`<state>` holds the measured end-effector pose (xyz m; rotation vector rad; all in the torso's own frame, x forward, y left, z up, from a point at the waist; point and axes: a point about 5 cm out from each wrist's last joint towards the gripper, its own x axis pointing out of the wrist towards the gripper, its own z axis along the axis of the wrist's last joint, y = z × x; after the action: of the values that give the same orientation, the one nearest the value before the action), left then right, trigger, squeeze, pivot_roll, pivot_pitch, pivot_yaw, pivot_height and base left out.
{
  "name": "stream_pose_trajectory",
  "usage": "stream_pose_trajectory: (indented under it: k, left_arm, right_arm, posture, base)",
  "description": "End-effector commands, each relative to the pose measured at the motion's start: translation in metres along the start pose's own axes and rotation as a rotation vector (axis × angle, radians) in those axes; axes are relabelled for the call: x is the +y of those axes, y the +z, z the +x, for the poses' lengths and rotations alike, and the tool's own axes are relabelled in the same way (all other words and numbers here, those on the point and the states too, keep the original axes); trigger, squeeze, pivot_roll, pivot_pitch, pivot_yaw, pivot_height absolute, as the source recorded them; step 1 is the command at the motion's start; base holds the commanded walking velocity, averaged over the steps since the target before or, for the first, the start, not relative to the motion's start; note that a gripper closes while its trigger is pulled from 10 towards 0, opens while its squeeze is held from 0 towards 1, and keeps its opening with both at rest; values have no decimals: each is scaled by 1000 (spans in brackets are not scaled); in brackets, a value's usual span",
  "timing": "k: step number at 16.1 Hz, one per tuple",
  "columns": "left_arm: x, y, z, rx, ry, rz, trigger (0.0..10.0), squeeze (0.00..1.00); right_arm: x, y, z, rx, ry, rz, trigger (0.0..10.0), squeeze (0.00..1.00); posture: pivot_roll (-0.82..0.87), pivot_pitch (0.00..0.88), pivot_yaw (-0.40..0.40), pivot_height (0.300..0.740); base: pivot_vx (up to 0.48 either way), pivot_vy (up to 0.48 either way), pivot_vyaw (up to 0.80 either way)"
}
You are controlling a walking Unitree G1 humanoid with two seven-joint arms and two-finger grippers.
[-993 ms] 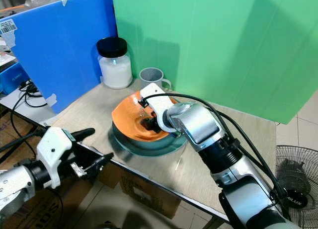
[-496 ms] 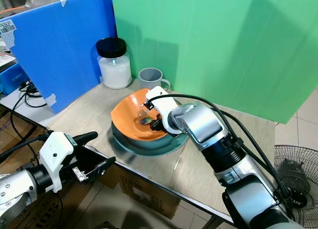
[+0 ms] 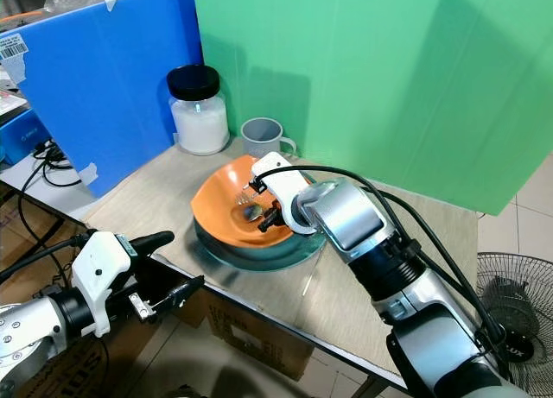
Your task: Setting the table
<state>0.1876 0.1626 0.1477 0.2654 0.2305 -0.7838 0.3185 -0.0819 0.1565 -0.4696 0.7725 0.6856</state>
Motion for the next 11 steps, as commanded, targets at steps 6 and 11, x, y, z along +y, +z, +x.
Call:
stream_pose_trajectory:
  k: [6, 11]
  left_arm:
    - [0, 4, 1, 3, 2, 25, 10000, 0]
    - [0, 5, 2, 0, 1, 29, 10000, 0]
  right_arm:
    - [-15, 21, -21, -108, -37, 35, 0, 0]
    - [-15, 22, -30, -159, -43, 57, 0, 0]
  posture:
    - [130, 0, 5, 740]
    - [124, 0, 12, 740]
  base:
    - [0, 0, 0]
    - [0, 0, 0]
